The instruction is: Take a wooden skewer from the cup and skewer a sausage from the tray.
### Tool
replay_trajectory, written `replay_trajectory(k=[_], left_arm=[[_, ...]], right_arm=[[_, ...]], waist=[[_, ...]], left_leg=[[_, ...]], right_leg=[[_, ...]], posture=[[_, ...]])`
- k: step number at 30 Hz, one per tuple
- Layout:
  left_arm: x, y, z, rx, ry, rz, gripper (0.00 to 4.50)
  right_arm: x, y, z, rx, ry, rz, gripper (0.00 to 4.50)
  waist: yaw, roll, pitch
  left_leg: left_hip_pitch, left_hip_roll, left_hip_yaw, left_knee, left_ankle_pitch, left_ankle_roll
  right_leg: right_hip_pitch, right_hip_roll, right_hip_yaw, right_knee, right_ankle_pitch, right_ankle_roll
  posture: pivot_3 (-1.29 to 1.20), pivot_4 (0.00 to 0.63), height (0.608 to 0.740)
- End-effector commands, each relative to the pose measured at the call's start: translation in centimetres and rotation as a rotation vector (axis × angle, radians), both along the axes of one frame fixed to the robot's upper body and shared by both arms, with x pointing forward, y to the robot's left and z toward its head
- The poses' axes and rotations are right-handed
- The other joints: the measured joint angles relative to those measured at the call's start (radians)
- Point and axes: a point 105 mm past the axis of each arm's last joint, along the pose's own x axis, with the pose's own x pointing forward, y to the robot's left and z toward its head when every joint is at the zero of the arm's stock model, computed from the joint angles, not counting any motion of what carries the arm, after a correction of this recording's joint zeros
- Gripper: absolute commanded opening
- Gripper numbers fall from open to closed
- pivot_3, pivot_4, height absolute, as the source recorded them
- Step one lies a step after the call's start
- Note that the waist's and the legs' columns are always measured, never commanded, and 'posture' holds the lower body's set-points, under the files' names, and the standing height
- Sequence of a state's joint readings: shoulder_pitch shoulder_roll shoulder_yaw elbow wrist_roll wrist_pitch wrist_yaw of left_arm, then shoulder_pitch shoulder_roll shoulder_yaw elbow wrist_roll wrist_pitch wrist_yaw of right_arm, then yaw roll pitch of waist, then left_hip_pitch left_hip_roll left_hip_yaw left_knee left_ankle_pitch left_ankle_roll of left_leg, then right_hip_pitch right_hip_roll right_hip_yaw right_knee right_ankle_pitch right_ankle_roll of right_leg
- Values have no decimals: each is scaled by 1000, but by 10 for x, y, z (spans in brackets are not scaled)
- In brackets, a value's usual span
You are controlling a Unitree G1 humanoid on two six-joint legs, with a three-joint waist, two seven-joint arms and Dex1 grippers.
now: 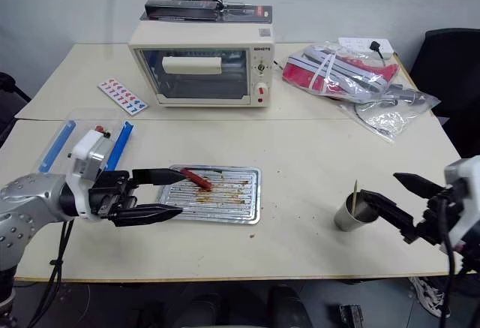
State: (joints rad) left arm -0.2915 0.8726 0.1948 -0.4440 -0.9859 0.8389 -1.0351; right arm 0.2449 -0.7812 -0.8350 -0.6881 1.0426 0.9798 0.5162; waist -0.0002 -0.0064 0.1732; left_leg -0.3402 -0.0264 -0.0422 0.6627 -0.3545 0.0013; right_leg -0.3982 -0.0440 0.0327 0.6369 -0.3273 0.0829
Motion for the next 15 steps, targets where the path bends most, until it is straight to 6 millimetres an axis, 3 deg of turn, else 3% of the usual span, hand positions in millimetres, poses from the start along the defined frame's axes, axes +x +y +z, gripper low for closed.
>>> replay_trajectory(k=[1, 3, 6, 12, 15], left_arm=[[-1, -10, 1, 22, -28, -77, 3964], [0, -14, 1, 26, -34, -102, 3964], [3, -20, 1, 25, -42, -122, 4045], [4, -26, 2, 29, -60, -151, 4045], [5, -27, 3, 28, -65, -150, 4045]], right_arm=[[5, 11, -3, 3, -14, -4, 4500], [7, 16, -7, 24, -4, -3, 4500], [11, 21, -14, 33, 11, 2, 4013], [23, 25, -19, 43, 11, -1, 2521], [25, 26, -22, 46, 14, 0, 2521]], waist=[[0, 0, 0], [0, 0, 0], [0, 0, 0], [-2, 0, 0], [-1, 0, 0]], left_leg=[[0, 0, 0, 0, 0, 0], [0, 0, 0, 0, 0, 0], [0, 0, 0, 0, 0, 0], [-1, 0, 0, 0, 0, 0], [-1, 0, 0, 0, 0, 0]], right_leg=[[0, 0, 0, 0, 0, 0], [0, 0, 0, 0, 0, 0], [0, 0, 0, 0, 0, 0], [-1, 1, 0, 0, 0, 0], [-1, 1, 0, 0, 0, 0]], posture=[[0, 150, 740], [0, 150, 740], [0, 150, 740], [0, 150, 740], [0, 150, 740]])
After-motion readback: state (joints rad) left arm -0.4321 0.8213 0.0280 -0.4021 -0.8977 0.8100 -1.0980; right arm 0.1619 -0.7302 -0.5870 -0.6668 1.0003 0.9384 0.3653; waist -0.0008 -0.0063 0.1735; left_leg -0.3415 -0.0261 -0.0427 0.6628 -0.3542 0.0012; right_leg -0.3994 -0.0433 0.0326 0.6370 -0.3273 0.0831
